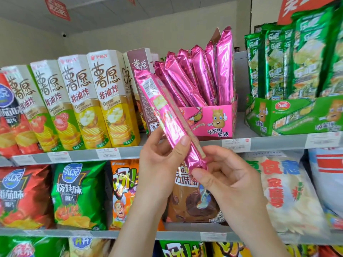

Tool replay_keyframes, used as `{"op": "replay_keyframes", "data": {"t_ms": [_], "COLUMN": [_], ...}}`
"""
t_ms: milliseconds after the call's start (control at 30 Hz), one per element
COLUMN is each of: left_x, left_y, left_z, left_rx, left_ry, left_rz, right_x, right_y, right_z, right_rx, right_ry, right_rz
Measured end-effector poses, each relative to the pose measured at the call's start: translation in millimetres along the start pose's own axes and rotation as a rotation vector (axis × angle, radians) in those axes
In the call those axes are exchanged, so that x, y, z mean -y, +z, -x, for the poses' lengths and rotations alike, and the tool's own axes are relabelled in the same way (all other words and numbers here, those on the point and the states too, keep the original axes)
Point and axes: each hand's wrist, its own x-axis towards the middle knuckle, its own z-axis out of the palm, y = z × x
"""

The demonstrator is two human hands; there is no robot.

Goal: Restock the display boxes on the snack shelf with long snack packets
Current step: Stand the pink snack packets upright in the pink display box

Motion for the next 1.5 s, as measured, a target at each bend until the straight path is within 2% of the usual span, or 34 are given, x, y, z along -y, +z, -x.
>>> {"op": "replay_keyframes", "data": {"t_ms": [233,400,500,567,633,700,800,867,967,1100,1167,1333,1433,1500], "left_x": [-1,-5,-6,-7,-9,-12,-18,-22,-31,-46,-49,-56,-67,-76], "left_y": [-6,-6,-9,-11,-9,-6,-4,-8,-14,-20,-22,-24,-25,-28], "left_z": [0,2,1,-1,-4,-8,-12,-17,-27,-43,-48,-62,-73,-80], "left_rx": [0.005,0.066,0.120,0.171,0.154,0.100,0.070,0.038,0.024,0.065,0.099,0.113,0.017,0.023], "left_ry": [-0.063,-0.114,-0.164,-0.191,-0.193,-0.143,-0.019,0.039,0.065,0.041,0.026,-0.020,0.084,0.180], "left_rz": [0.144,0.262,0.316,0.267,0.139,-0.002,-0.107,-0.144,-0.141,0.098,0.145,0.141,0.017,-0.079], "right_x": [0,2,2,1,1,2,4,4,10,23,27,29,23,20], "right_y": [-1,-6,-9,-12,-13,-13,-13,-14,-16,-14,-12,-8,-10,-10], "right_z": [0,-3,-4,-3,-1,-1,0,-2,-8,-19,-25,-32,-35,-40], "right_rx": [0.057,0.134,0.114,0.075,0.022,-0.017,-0.003,0.028,0.105,0.192,0.193,0.130,0.094,0.085], "right_ry": [0.013,0.009,-0.032,-0.078,-0.137,-0.263,-0.471,-0.523,-0.485,-0.267,-0.196,-0.133,-0.107,-0.123], "right_rz": [0.079,-0.071,-0.117,-0.087,-0.013,0.163,0.471,0.606,0.623,0.481,0.391,0.245,0.285,0.308]}}
